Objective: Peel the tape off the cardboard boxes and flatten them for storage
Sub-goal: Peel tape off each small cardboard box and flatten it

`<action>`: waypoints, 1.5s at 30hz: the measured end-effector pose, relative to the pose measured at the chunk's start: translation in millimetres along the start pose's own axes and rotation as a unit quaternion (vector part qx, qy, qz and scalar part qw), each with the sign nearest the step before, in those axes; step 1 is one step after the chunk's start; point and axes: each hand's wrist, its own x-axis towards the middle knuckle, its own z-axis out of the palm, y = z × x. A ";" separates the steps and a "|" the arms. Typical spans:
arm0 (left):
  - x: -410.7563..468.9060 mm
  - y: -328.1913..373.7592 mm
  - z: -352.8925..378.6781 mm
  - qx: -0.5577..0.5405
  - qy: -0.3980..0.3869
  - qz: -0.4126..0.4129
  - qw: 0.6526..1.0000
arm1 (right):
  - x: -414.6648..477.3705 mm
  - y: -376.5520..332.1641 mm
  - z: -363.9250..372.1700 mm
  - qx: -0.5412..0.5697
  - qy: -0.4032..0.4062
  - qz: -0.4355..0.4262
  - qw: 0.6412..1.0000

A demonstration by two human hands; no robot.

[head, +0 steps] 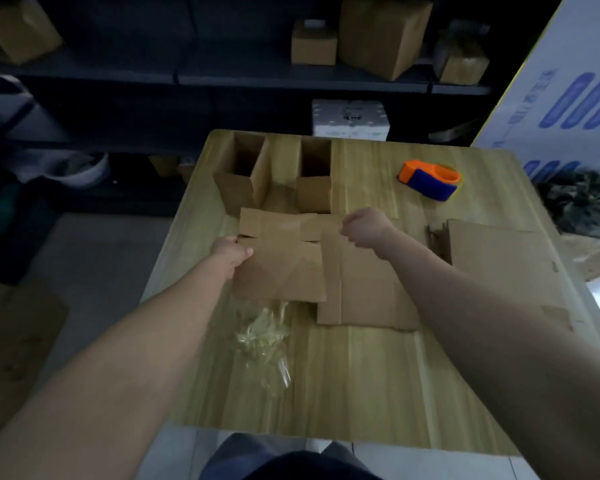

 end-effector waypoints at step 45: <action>16.5 81.5 -104.1 -0.028 -0.039 0.293 0.955 | -7.5 -178.5 74.4 0.048 0.156 -0.148 0.975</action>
